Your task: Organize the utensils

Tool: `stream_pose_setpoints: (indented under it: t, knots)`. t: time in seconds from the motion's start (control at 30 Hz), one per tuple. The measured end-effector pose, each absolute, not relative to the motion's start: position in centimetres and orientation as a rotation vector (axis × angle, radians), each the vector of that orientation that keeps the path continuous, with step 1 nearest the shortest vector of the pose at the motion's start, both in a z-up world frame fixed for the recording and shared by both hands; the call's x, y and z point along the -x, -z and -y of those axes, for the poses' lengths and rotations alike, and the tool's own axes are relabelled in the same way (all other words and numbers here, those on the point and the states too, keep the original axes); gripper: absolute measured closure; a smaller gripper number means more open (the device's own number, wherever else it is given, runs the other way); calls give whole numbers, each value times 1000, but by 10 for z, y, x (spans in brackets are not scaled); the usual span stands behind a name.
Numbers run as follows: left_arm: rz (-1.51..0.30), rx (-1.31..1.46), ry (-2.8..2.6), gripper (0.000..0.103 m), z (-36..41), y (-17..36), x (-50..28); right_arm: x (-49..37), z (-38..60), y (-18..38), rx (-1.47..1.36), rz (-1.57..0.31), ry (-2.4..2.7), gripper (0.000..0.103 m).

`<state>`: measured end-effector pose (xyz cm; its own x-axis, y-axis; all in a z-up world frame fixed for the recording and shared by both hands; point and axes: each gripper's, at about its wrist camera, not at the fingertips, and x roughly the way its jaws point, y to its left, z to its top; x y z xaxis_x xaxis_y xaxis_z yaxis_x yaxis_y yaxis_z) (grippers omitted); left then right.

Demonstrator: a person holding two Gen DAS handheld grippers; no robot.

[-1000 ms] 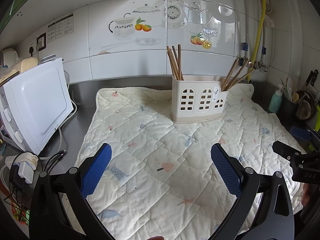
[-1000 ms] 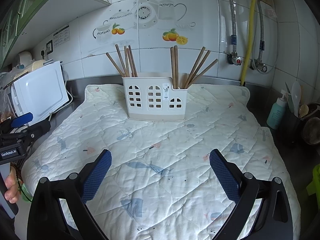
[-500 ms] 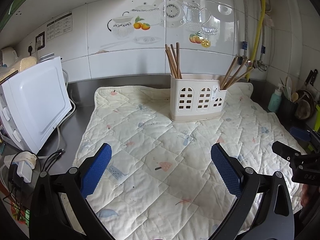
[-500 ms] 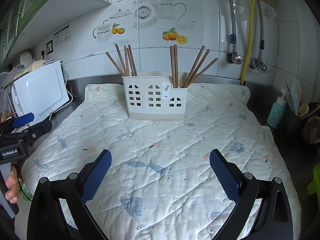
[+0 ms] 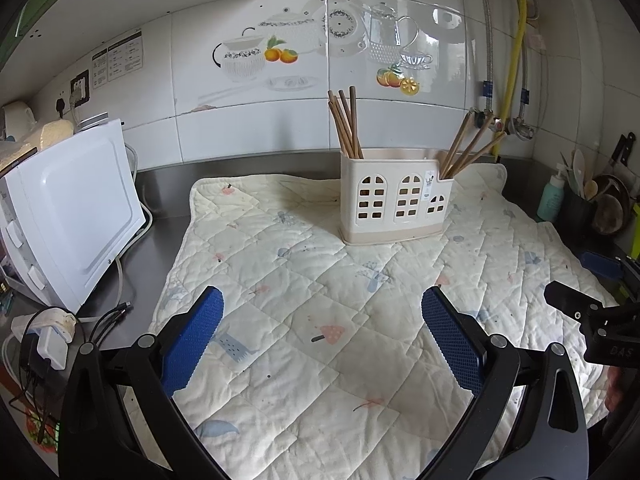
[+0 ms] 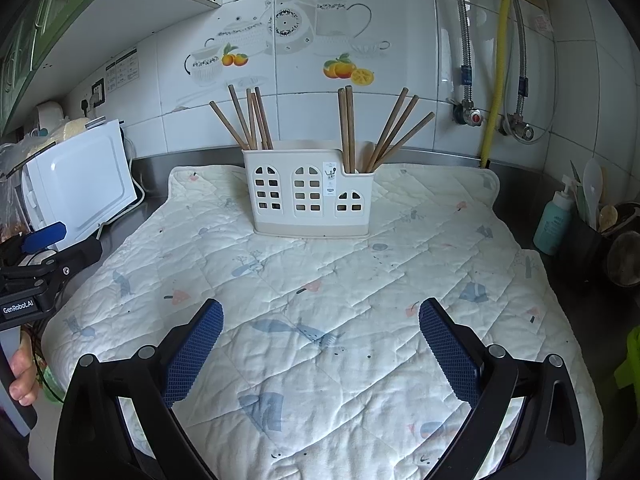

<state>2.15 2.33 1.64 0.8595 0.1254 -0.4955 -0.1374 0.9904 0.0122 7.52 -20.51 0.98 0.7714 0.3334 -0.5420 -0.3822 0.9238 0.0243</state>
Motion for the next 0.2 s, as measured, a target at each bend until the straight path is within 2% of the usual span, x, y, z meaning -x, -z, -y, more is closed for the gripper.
stream_pose_setpoints:
  t: [0.2]
  knots:
    - [-526, 32, -135, 5, -23, -15, -23, -76, 208, -8, 86, -574, -384, 8]
